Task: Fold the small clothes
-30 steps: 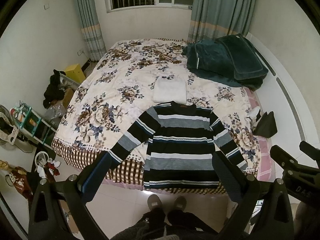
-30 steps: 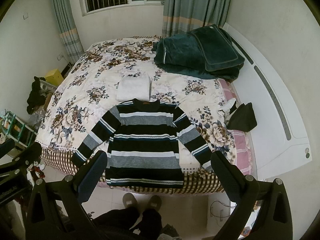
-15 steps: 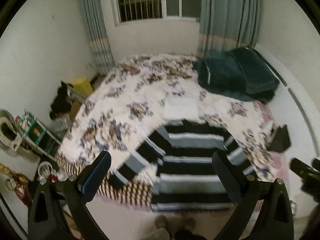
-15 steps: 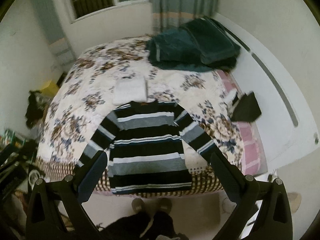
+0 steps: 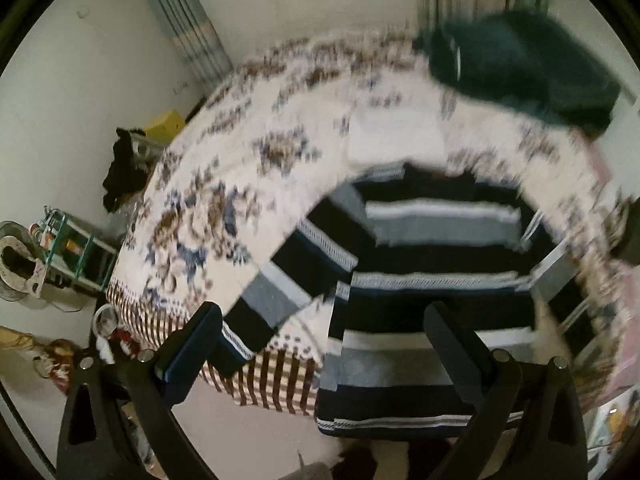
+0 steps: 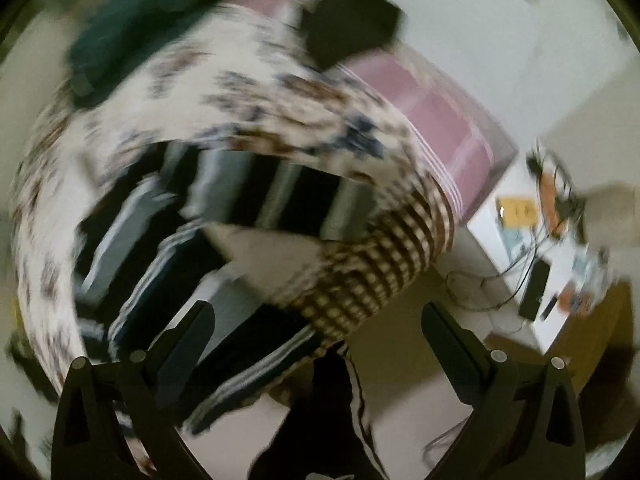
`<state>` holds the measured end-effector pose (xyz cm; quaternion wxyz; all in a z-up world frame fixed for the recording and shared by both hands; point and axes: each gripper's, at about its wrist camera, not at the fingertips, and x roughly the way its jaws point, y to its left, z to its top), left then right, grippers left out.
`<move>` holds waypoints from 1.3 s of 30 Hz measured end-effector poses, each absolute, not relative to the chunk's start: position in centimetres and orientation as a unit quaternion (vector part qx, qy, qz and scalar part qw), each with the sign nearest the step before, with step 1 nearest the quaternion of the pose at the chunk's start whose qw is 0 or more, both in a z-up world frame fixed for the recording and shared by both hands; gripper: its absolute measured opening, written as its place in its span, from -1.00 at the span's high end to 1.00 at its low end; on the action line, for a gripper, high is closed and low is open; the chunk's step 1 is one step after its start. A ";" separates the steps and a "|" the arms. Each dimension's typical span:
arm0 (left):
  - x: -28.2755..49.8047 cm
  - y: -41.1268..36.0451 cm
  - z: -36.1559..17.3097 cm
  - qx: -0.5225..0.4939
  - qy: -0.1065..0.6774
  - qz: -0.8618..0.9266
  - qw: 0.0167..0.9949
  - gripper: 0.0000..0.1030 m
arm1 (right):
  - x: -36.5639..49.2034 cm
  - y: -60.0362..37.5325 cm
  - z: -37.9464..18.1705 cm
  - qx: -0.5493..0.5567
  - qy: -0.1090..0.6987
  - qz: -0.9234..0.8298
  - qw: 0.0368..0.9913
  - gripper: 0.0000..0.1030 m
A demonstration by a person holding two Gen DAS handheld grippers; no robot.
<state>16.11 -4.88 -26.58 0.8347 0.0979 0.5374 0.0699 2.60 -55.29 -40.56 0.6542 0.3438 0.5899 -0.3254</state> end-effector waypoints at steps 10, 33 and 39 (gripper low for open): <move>17.8 -7.2 -45.6 0.115 0.644 0.113 0.748 -1.00 | 2.1 -67.0 -66.5 0.495 0.565 -0.337 0.567 -0.89; 21.3 -11.8 -53.9 0.101 0.648 0.063 0.753 -1.00 | 8.1 -76.7 -64.1 0.444 0.514 -0.325 0.658 0.69; 21.1 -12.1 -57.8 0.101 0.666 0.040 0.738 -1.00 | 4.0 -76.0 -64.4 0.544 0.474 -0.317 0.615 -0.25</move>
